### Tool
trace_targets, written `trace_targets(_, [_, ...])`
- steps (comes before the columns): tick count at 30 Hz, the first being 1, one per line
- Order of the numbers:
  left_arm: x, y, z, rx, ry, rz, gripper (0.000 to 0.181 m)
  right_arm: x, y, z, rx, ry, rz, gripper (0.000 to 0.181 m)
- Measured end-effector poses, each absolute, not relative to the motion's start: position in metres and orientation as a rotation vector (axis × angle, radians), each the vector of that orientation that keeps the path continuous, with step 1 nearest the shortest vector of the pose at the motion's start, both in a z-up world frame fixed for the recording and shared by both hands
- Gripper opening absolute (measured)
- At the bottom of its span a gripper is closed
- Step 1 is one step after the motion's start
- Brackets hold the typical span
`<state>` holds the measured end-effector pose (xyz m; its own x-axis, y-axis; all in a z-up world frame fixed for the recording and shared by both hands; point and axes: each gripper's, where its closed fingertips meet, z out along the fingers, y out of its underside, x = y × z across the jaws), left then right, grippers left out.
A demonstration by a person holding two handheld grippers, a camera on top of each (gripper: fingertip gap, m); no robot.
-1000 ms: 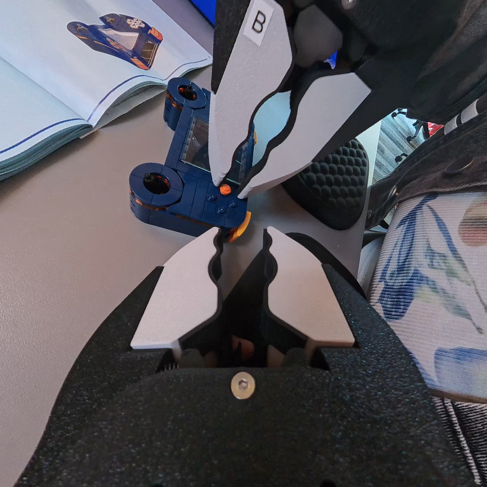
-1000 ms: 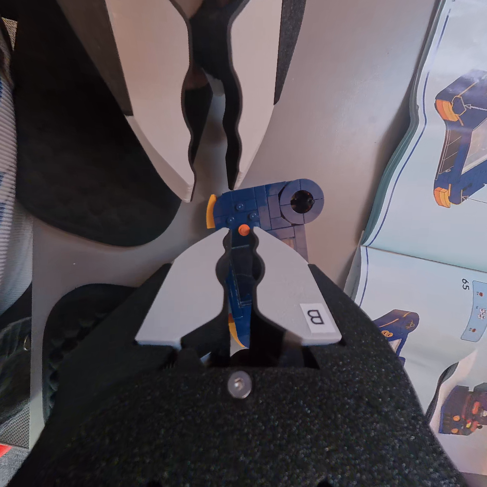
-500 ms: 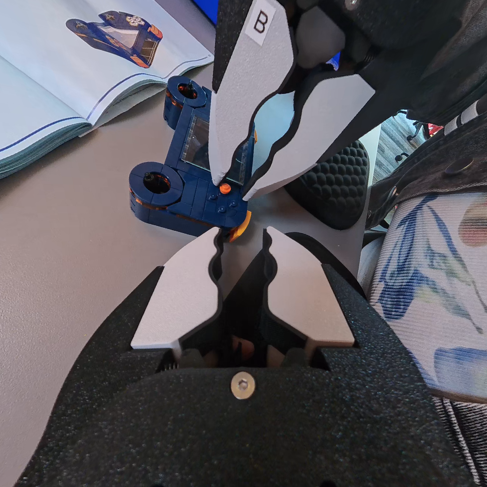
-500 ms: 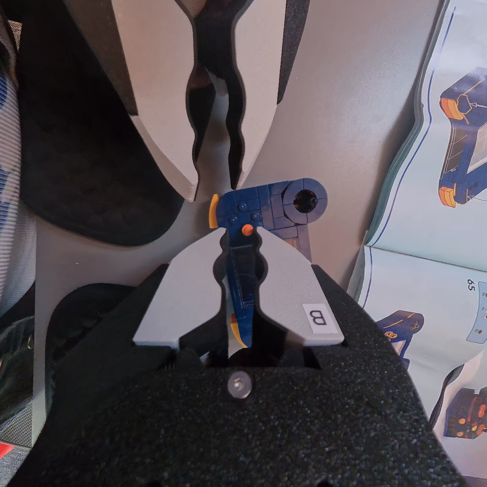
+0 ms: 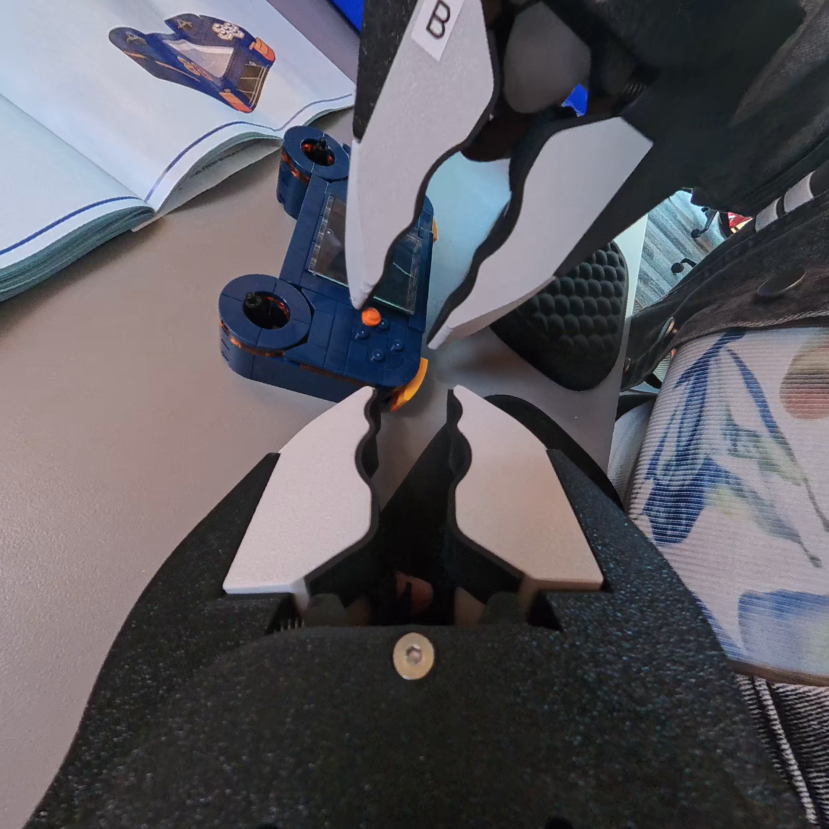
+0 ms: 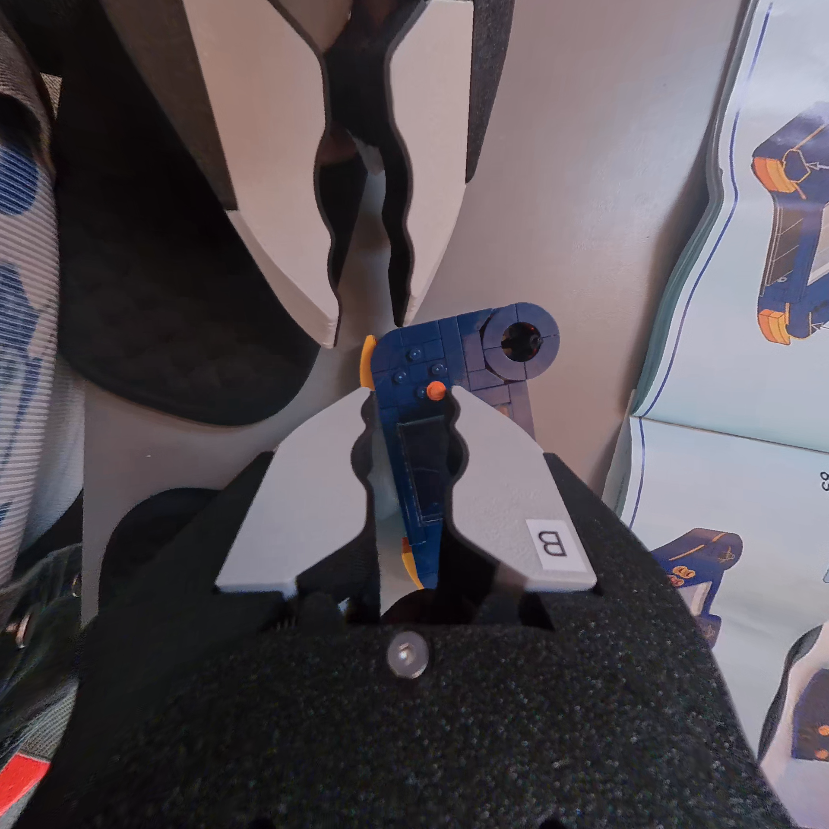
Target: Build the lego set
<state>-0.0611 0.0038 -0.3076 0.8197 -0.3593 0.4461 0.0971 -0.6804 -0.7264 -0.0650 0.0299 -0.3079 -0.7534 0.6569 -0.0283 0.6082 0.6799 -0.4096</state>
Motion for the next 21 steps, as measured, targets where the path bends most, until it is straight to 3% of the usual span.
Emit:
trace_targets(1, [-0.0611,0.0038,-0.3077,-2.207,0.191,-0.738,0.028,-0.0647,0.0301,-0.3080,-1.047,-2.769,0.604,0.028])
trace_targets(8, [-0.0611,0.0038,-0.3079,-2.210,0.189,-0.745,0.028,-0.0651,0.0329,-0.3085,-1.051,-2.762,0.602,0.024])
trace_targets(16, [-0.0611,0.0038,-0.3083,-2.213,0.189,-0.745,0.028,-0.0705,0.0397,-0.3092,-1.093,-2.721,0.605,0.005])
trace_targets(21, [-0.0610,0.0039,-0.3085,-2.215,0.189,-0.744,0.027,-0.0717,0.0383,-0.3087,-1.139,-2.719,0.628,0.008])
